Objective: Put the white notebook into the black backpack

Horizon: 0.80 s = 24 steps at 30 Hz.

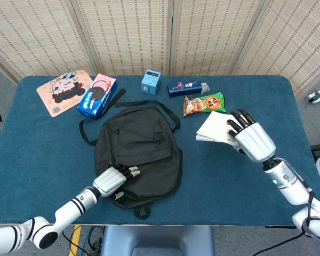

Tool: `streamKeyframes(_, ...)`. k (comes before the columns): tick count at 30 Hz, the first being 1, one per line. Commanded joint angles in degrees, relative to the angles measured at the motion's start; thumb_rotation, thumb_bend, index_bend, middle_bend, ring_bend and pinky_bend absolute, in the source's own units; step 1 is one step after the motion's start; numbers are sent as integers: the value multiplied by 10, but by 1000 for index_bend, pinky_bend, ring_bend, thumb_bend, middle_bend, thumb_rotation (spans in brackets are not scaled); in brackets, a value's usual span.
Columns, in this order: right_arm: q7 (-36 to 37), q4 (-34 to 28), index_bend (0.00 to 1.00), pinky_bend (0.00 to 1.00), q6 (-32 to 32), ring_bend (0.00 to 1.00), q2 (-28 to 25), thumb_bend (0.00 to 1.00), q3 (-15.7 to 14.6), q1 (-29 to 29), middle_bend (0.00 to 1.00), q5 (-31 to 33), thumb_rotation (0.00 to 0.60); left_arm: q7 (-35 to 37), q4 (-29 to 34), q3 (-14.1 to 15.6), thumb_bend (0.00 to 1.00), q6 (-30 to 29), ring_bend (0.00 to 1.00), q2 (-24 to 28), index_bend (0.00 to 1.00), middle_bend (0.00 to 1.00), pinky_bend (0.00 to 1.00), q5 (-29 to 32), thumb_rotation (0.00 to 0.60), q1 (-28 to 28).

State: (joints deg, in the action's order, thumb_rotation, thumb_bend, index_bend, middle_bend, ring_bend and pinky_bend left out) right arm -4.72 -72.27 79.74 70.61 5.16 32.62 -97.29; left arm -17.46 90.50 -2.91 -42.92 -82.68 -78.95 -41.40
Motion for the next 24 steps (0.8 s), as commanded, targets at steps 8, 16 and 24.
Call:
streamKeyframes(8, 9, 11, 672, 166, 5, 173, 8, 597, 1, -6, 370, 2, 600, 39, -46, -18, 256, -54, 152, -50, 246, 79, 150, 9, 600, 6)
streamKeyframes(16, 13, 15, 672, 166, 10, 175, 11, 598, 5, -9, 371, 6, 600, 108, -84, -28, 257, -99, 204, -83, 473, 154, 150, -6, 600, 16)
streamKeyframes(24, 18, 13, 672, 166, 21, 175, 13, 604, 12, -9, 371, 6, 600, 166, -106, -37, 265, -135, 267, -100, 687, 274, 162, -14, 600, 26)
